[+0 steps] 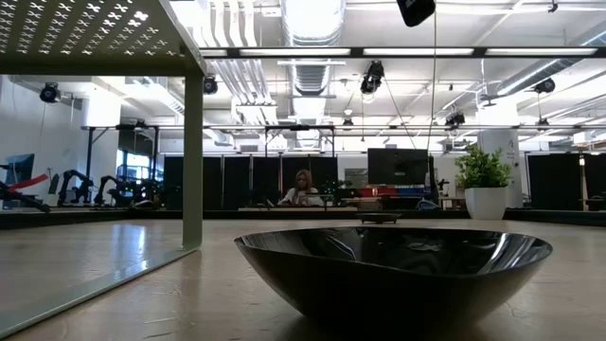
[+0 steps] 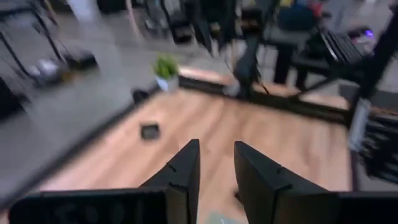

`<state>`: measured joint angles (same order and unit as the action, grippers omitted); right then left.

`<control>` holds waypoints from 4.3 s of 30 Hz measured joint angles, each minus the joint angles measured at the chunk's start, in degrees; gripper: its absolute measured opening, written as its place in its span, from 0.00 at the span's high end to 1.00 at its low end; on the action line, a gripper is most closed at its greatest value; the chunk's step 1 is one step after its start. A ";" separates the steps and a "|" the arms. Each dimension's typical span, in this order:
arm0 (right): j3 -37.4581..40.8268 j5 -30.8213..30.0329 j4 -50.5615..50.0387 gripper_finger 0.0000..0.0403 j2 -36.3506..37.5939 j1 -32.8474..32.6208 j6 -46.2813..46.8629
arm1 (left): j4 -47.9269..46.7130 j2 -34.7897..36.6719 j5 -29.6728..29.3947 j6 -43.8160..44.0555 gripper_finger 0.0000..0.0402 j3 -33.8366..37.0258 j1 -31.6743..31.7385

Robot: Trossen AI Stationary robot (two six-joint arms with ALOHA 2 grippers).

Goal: Pick & Place Mini shaped plates
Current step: Stack the black square plate on top of the other black square plate on the shelf

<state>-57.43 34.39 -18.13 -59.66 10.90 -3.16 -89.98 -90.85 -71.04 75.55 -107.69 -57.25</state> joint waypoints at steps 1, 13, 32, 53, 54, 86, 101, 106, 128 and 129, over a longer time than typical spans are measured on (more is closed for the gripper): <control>0.00 0.00 0.00 0.86 0.00 -0.01 -0.04 | -0.06 -0.02 -1.33 -0.09 0.77 0.62 0.52; 0.00 0.00 0.01 0.86 0.00 -0.01 0.01 | 6.06 -0.09 -3.95 0.45 0.77 11.08 3.31; 0.00 0.00 0.00 0.86 0.00 -0.01 0.03 | 29.30 -0.13 -9.53 -2.91 0.77 25.13 3.27; 0.00 -0.02 0.31 0.86 0.00 -0.02 -5.22 | 32.44 -0.11 -14.21 -5.27 0.77 25.45 5.57; 0.00 -0.02 0.32 0.86 0.00 -0.02 -5.26 | 32.44 -0.11 -14.30 -5.27 0.77 25.45 5.80; -8.07 -28.11 -19.41 0.86 -28.58 23.77 9.62 | 36.16 -0.26 -13.72 -7.94 0.77 25.66 11.51; -11.72 -27.89 -19.04 0.86 -41.57 29.20 8.88 | 36.91 -0.28 -13.67 -7.91 0.77 27.23 11.51; -11.60 -27.91 -18.66 0.86 -45.00 29.22 9.00 | 37.16 -0.28 -13.25 -7.92 0.77 27.31 11.51; -11.24 -28.15 -14.05 0.86 -48.46 29.51 9.03 | 37.49 -0.28 -12.42 -7.89 0.77 27.33 11.53; -11.10 -28.15 -14.06 0.86 -48.46 29.51 8.97 | 37.49 -0.28 -12.42 -7.89 0.77 27.33 11.53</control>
<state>-68.53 6.24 -32.20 -108.12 40.40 5.81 -52.49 -91.13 -83.46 67.66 -80.36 -45.71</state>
